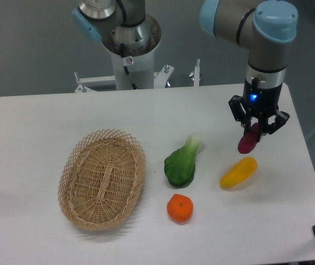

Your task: Place the sweet potato on the table

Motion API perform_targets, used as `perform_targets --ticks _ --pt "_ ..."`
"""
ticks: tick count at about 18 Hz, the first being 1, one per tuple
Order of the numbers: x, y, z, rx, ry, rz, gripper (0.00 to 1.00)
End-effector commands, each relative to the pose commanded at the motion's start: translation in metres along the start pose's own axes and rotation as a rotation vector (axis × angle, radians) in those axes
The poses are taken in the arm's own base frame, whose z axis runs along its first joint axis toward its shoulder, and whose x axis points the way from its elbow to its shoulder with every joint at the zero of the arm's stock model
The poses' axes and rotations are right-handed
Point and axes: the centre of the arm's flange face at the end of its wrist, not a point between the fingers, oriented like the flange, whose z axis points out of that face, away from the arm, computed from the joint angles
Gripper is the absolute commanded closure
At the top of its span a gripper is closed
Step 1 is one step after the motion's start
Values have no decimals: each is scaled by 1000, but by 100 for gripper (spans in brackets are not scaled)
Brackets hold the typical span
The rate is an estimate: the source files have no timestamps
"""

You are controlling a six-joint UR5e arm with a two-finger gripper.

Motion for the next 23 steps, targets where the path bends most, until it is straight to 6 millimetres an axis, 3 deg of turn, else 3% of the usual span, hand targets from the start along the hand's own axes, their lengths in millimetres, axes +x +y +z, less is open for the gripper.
perform_targets --ticks 10,12,17,23 --pt "-3 -2 3 5 -12 -67 67" --pt "-2 -11 10 11 -20 -90 67" --pt "-1 -41 44 32 -51 -143 67" --pt "-1 -80 104 38 -138 -213 67"
